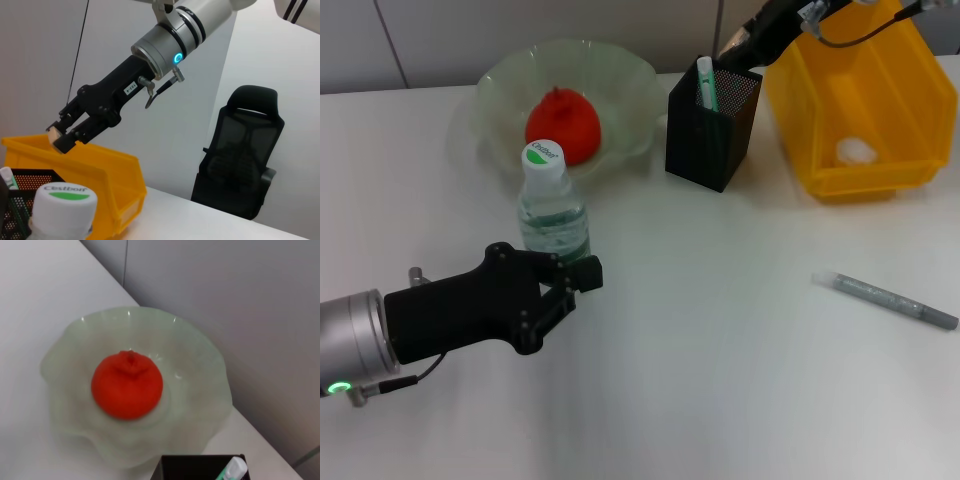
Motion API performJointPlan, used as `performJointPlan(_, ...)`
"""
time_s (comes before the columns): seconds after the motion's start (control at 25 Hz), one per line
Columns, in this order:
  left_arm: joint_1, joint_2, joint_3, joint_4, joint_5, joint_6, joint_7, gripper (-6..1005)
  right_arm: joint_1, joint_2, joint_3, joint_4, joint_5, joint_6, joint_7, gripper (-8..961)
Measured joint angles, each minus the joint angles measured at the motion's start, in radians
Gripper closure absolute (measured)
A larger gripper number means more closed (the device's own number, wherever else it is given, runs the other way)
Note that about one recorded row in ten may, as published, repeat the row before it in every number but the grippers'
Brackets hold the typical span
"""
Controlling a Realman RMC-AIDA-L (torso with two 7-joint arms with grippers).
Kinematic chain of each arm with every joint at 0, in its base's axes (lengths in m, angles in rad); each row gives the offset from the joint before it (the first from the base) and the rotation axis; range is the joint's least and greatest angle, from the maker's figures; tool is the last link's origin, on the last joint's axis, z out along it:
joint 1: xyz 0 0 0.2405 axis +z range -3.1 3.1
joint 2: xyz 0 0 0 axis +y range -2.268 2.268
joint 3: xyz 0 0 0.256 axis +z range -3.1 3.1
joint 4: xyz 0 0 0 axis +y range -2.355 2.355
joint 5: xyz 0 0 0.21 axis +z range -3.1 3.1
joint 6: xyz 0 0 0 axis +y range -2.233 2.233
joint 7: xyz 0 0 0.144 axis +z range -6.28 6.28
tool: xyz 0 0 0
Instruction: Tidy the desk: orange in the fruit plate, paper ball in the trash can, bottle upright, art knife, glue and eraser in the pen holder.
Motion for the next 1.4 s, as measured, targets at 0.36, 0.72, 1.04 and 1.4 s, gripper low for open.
performJointPlan(0.36,0.001,0.0,-0.022,0.0,0.002,0.001,0.0,984,0.014,-0.02,0.001,0.121,0.049,0.084,-0.037,542)
performJointPlan(0.72,0.001,0.001,-0.021,0.0,0.002,0.001,0.001,985,0.016,-0.021,0.001,0.174,0.08,0.11,-0.065,541)
performJointPlan(1.04,0.001,0.001,-0.021,0.005,0.002,0.001,0.001,985,0.02,-0.017,0.0,0.226,0.094,0.135,-0.094,541)
performJointPlan(1.4,0.008,0.002,-0.021,0.001,0.002,0.0,0.001,984,0.023,-0.021,0.001,0.239,0.102,0.129,-0.099,541)
